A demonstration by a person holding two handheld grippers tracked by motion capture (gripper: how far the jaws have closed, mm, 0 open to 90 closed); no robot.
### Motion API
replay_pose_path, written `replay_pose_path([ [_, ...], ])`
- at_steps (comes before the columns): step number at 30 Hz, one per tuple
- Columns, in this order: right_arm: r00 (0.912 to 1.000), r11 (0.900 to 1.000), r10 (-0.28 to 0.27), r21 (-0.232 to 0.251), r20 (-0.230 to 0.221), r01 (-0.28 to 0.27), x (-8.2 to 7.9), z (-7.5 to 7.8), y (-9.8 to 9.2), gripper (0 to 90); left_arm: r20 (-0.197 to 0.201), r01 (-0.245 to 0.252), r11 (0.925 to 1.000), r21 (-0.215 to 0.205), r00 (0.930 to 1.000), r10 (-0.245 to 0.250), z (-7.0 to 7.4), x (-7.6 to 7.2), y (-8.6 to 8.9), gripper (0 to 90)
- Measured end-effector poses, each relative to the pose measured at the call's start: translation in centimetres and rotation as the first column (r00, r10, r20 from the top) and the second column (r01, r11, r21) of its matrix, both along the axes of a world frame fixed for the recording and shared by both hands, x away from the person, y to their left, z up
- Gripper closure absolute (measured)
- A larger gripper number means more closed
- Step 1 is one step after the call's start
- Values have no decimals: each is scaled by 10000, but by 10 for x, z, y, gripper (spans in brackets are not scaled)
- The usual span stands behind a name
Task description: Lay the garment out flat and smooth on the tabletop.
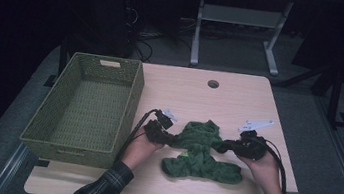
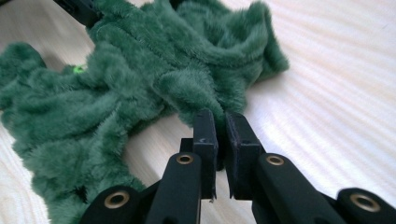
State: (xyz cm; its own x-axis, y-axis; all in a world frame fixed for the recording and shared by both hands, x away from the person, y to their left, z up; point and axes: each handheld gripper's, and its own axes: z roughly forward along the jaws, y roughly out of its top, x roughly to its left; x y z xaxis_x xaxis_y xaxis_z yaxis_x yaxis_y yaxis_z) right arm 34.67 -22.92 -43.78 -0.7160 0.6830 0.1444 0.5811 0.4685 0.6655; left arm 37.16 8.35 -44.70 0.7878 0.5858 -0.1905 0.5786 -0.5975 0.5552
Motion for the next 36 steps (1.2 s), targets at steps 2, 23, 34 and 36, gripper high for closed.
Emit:
replay_pose_path([
  [2,9993,10000,-23,-55,-369,21,1,-10,0,836,-18,150,9999,80,9999,-150,-2,-1,-3,859],
  [23,9990,9977,-373,569,232,359,35,39,12,693,1244,26,9954,-955,9922,93,53,38,-28,595],
  [34,9967,9981,-411,421,-706,442,74,15,33,693,434,-113,9973,-719,9990,144,23,76,-51,596],
  [36,9950,9990,-356,234,-932,380,80,5,37,706,166,-66,9987,-503,9998,75,15,79,-52,607],
])
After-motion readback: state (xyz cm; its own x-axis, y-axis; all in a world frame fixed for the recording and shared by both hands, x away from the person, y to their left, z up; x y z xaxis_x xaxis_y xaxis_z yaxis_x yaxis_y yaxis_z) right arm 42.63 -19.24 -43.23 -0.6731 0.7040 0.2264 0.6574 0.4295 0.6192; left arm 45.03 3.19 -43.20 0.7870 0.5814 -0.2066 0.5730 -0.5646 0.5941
